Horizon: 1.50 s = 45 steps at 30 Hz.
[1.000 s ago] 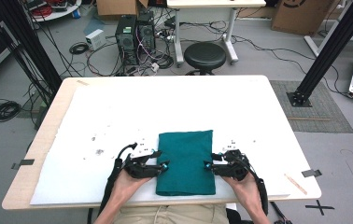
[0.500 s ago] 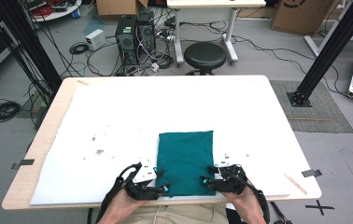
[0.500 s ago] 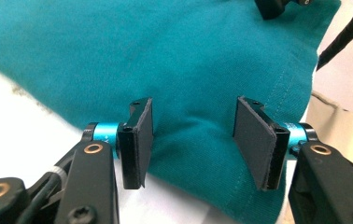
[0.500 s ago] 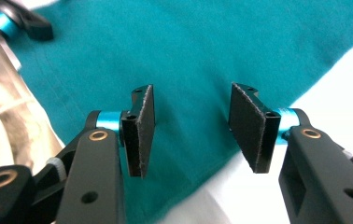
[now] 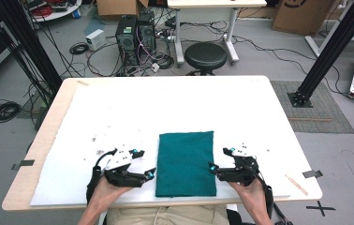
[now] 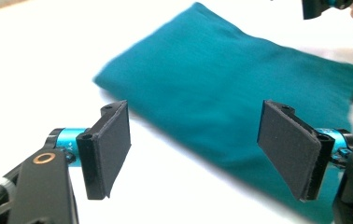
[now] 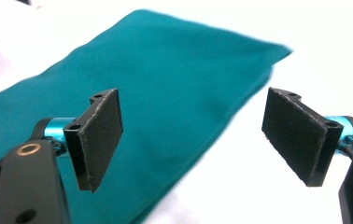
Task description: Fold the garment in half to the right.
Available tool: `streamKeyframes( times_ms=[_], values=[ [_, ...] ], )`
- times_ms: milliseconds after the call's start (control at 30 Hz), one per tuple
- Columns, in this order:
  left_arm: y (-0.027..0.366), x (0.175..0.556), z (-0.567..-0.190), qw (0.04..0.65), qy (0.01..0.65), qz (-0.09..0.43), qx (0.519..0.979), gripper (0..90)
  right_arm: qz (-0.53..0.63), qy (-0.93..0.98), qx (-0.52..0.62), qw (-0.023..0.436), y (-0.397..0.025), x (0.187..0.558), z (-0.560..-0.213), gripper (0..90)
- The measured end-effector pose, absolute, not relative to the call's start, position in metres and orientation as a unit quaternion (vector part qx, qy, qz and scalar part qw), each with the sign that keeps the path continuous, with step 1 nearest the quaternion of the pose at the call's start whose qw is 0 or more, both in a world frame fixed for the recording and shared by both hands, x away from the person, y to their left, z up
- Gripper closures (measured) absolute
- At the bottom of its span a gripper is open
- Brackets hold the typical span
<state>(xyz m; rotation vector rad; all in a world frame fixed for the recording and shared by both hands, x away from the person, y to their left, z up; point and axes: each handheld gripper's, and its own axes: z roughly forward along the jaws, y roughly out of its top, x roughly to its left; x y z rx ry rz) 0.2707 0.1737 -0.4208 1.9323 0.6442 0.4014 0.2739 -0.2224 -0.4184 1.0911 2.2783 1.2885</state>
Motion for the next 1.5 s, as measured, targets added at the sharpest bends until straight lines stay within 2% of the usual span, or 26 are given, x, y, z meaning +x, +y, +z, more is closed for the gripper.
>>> streamKeyframes(
  times_ms=[167, 300, 467, 633, 933, 1500],
  values=[
    [0.201, 0.287, -0.416, 0.501, 0.292, 0.212, 0.787, 25.6, 0.464, 0.755, 0.424, 0.186, -0.236, 0.290, -0.412, 20.8],
    [0.225, 0.296, -0.406, 0.492, 0.312, 0.265, 0.768, 25.6, 0.461, 0.749, 0.436, 0.192, -0.242, 0.304, -0.414, 20.8],
    [0.257, 0.307, -0.405, 0.490, 0.363, 0.284, 0.740, 25.6, 0.453, 0.739, 0.452, 0.210, -0.250, 0.312, -0.422, 20.8],
    [0.281, 0.308, -0.414, 0.478, 0.401, 0.288, 0.726, 25.6, 0.448, 0.732, 0.456, 0.233, -0.263, 0.312, -0.425, 20.8],
    [0.308, 0.302, -0.420, 0.487, 0.442, 0.290, 0.695, 25.6, 0.446, 0.726, 0.470, 0.233, -0.274, 0.314, -0.431, 20.8],
    [0.313, 0.299, -0.425, 0.478, 0.448, 0.280, 0.701, 26.1, 0.445, 0.727, 0.470, 0.229, -0.272, 0.316, -0.430, 20.8]
  ],
)
